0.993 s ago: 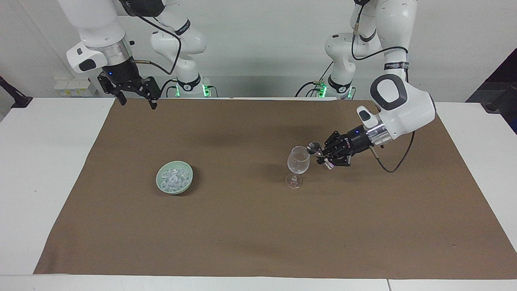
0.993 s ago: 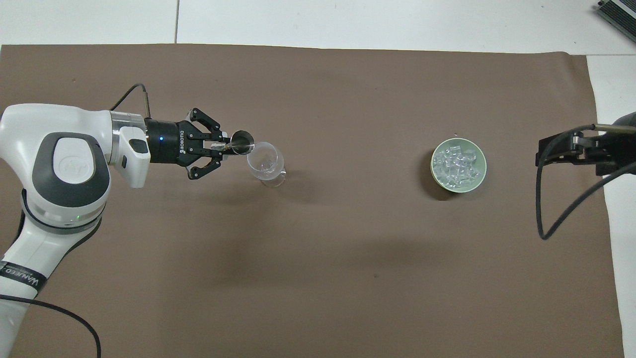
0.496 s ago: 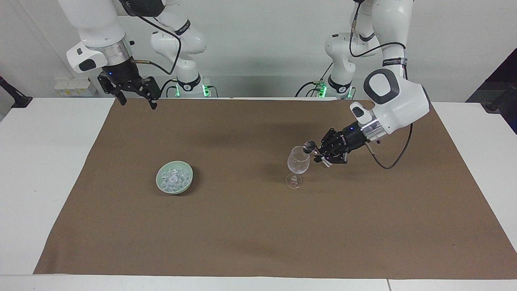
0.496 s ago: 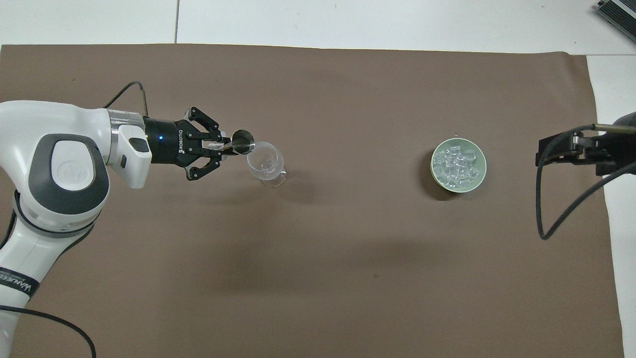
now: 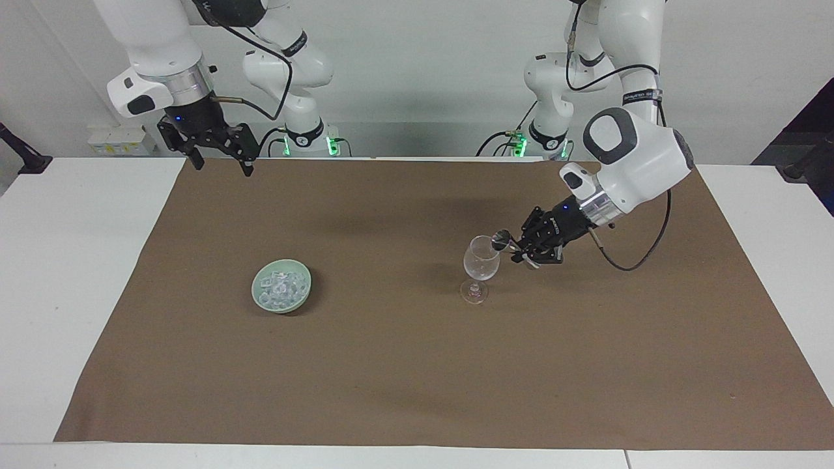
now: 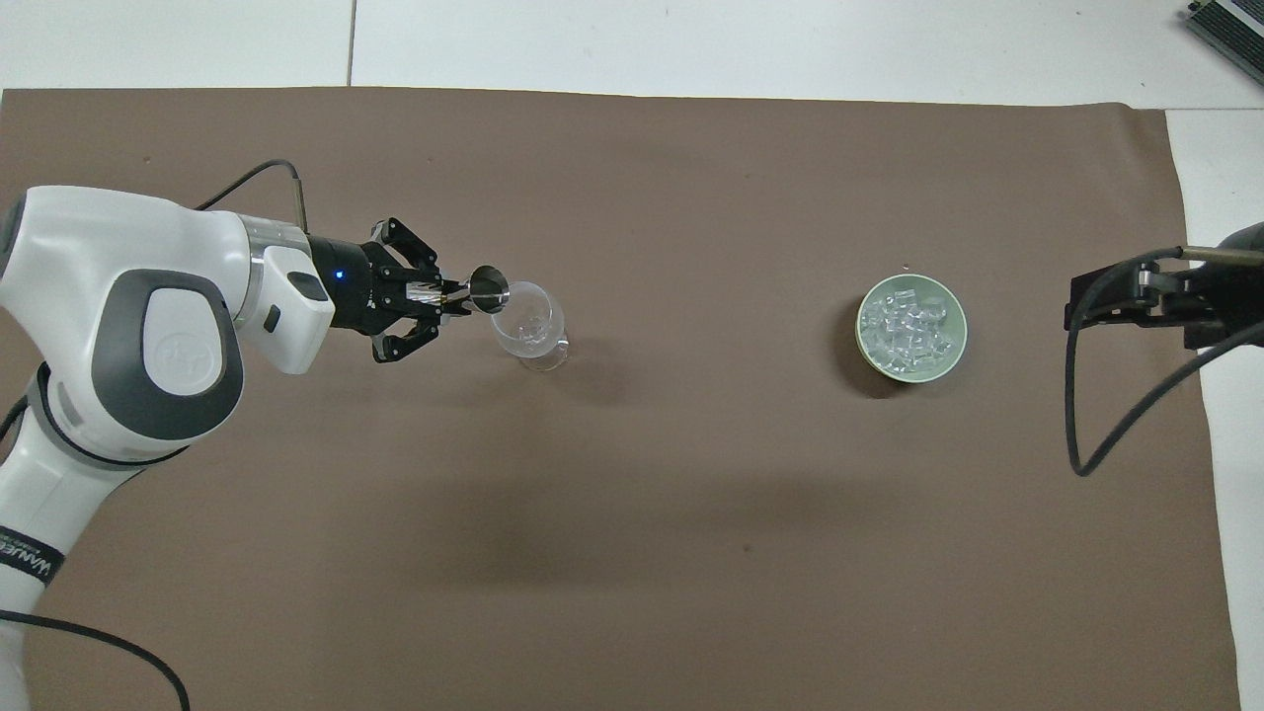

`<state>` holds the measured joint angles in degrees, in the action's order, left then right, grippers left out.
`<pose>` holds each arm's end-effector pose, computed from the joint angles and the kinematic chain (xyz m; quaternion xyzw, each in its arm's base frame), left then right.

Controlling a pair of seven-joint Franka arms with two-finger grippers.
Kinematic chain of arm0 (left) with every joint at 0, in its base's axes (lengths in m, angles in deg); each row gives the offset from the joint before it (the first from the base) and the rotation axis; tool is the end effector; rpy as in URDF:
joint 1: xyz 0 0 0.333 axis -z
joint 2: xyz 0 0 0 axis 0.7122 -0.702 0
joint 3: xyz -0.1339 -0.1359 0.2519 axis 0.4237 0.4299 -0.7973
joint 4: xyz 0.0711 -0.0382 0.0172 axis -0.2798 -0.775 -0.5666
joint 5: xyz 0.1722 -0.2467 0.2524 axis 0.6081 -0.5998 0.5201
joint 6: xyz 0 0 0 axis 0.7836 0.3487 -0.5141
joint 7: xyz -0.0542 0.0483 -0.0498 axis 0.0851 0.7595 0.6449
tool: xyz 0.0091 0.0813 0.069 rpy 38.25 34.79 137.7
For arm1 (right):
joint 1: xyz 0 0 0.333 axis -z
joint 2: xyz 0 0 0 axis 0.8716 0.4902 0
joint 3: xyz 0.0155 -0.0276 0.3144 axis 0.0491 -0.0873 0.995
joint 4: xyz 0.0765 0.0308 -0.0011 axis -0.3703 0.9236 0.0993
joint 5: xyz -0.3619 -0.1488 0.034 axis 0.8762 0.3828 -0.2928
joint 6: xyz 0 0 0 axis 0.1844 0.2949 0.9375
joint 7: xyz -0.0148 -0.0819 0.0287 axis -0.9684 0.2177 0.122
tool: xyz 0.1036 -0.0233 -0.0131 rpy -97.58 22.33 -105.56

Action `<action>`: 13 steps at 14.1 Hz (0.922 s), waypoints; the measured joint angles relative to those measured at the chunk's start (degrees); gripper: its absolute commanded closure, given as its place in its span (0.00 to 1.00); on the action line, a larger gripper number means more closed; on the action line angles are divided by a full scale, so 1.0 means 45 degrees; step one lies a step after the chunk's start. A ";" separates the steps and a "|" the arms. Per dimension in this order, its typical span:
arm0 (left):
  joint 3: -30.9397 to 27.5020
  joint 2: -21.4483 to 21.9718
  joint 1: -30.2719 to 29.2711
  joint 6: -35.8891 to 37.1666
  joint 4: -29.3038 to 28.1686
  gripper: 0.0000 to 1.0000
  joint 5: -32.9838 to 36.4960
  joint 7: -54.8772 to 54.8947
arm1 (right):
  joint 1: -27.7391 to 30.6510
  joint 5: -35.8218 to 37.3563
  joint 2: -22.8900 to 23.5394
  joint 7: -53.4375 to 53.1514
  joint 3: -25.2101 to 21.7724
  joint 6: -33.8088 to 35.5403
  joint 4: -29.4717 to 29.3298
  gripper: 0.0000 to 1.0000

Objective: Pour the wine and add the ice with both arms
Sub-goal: 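Tilt the metal cup over the clear cup with the left gripper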

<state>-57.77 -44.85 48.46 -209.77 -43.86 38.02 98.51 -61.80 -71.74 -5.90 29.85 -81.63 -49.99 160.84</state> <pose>0.5808 -0.1794 0.4487 0.6613 -0.6800 0.2465 0.1988 0.5482 0.0177 0.6439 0.9963 -0.0856 -0.0014 0.0087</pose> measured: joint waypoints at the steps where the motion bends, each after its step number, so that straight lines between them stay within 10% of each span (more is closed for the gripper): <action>1: -0.0001 0.0056 0.0040 0.0000 0.0068 1.00 0.0348 -0.0466 | 0.0000 0.0000 0.0000 0.0000 0.0000 0.0000 0.0000 0.00; 13: -0.0001 0.0241 0.0524 0.0036 0.0185 1.00 0.1966 -0.1629 | 0.0000 0.0000 0.0000 0.0000 0.0000 0.0000 0.0000 0.00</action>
<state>-57.77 -43.77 50.82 -209.61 -43.03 46.86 91.18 -61.80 -71.74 -5.90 29.85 -81.63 -49.99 160.84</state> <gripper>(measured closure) 0.784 0.000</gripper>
